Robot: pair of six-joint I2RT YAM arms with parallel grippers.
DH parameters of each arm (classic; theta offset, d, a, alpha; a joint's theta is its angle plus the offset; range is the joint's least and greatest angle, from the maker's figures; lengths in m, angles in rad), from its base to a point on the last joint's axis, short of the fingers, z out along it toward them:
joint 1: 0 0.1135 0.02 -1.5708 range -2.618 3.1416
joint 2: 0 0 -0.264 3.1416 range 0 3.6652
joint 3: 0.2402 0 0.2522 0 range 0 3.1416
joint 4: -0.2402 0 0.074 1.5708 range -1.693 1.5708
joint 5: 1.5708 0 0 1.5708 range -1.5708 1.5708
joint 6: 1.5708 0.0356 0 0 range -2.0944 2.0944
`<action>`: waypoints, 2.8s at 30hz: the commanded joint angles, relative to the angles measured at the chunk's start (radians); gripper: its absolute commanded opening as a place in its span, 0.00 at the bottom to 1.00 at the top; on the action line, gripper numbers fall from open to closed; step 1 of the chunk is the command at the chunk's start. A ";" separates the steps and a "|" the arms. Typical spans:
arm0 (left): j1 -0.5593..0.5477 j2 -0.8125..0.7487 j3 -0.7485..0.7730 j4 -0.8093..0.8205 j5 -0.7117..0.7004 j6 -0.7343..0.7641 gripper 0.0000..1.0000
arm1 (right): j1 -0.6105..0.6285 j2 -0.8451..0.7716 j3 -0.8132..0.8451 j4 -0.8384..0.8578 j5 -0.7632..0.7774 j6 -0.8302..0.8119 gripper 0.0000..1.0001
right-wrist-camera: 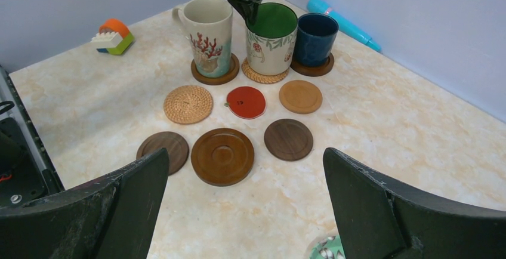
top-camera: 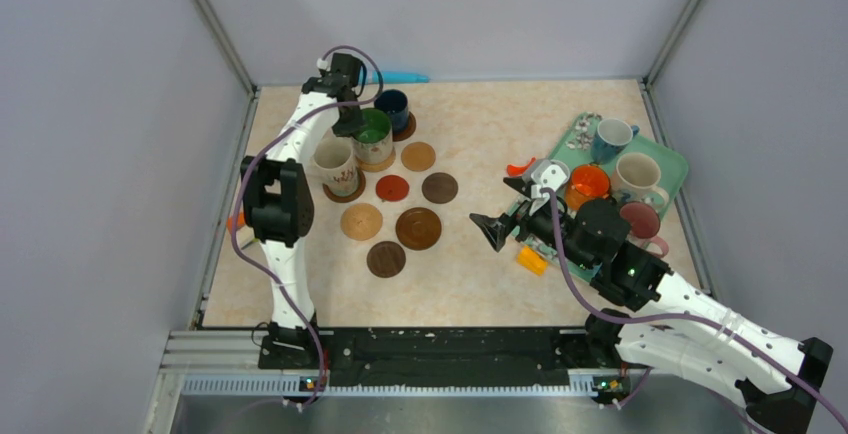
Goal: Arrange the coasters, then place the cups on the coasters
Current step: Place the cup on the coaster.
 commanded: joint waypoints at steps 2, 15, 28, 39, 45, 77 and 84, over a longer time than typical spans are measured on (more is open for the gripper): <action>0.010 -0.024 0.067 0.049 -0.014 -0.002 0.00 | 0.009 -0.017 -0.001 0.042 0.009 -0.005 0.99; 0.014 -0.030 0.075 0.027 -0.001 -0.016 0.07 | 0.009 -0.017 -0.002 0.042 0.008 -0.005 0.99; 0.016 -0.031 0.090 -0.004 0.037 -0.019 0.07 | 0.008 -0.016 -0.004 0.044 0.009 -0.007 0.99; 0.016 -0.013 0.085 -0.009 0.036 -0.023 0.07 | 0.009 -0.026 -0.004 0.041 0.008 -0.007 0.99; 0.017 -0.006 0.081 -0.011 0.022 -0.021 0.09 | 0.008 -0.026 -0.005 0.043 0.007 -0.007 0.99; 0.023 0.000 0.111 -0.015 0.035 -0.003 0.28 | 0.008 -0.033 -0.011 0.050 0.003 -0.009 0.99; 0.023 -0.033 0.125 0.008 0.064 0.002 0.32 | 0.009 -0.034 -0.015 0.050 0.005 -0.008 0.99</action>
